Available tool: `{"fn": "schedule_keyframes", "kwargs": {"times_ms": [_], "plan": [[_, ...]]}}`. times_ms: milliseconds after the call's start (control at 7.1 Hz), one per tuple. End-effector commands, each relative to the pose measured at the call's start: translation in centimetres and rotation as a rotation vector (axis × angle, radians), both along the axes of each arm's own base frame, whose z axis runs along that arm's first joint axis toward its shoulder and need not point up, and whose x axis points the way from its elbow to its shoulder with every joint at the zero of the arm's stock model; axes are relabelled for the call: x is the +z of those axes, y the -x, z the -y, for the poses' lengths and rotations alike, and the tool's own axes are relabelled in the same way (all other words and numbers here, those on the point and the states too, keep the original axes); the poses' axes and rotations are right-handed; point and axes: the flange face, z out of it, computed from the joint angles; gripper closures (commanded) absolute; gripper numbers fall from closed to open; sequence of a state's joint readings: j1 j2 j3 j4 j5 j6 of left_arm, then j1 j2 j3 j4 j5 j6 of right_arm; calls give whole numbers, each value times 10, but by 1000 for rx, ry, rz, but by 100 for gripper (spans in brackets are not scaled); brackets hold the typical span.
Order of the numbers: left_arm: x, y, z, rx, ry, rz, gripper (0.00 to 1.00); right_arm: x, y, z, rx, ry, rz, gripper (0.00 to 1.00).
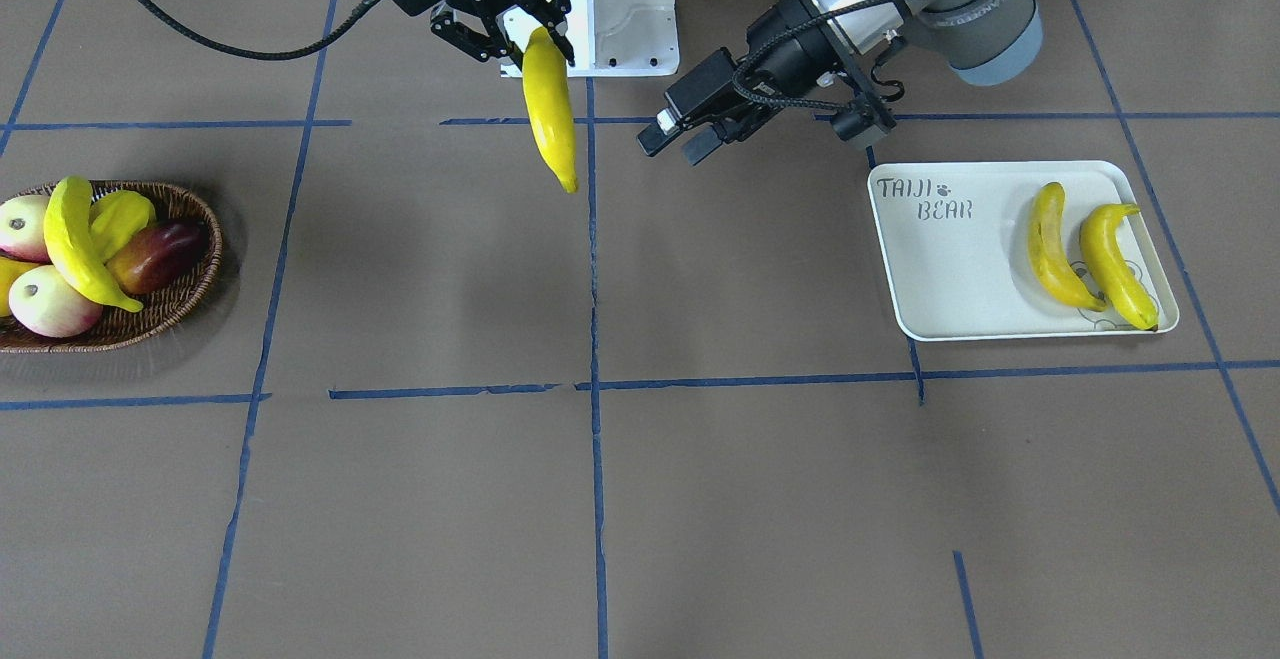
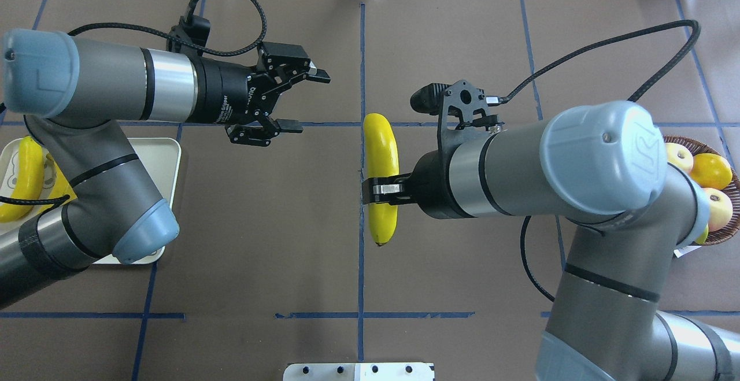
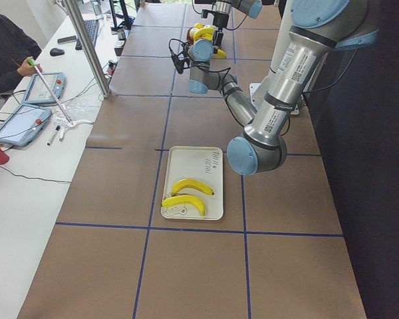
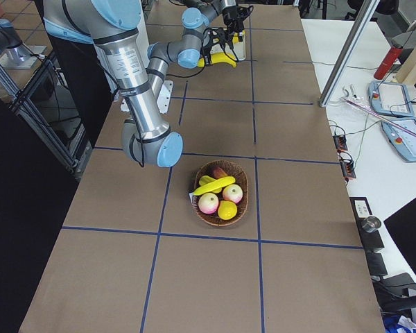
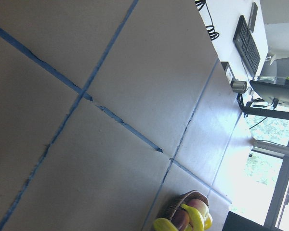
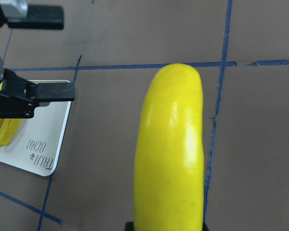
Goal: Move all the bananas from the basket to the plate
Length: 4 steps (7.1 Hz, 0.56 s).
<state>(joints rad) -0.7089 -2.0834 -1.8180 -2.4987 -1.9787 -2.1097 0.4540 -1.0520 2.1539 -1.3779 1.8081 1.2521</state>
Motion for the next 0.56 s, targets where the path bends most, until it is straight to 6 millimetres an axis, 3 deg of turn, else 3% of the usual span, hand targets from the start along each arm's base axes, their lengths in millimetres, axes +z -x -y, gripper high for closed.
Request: {"fn": "schedule_keyframes", "kwargs": {"times_ms": [0,422], "plan": [[-17,-8,3,-5,16,-31,0,-10,10,-10,1,-19,33,100],[-15,-37,-17,53,6,-42,0,-14,11,-12,-1,-22,45,100]]}}
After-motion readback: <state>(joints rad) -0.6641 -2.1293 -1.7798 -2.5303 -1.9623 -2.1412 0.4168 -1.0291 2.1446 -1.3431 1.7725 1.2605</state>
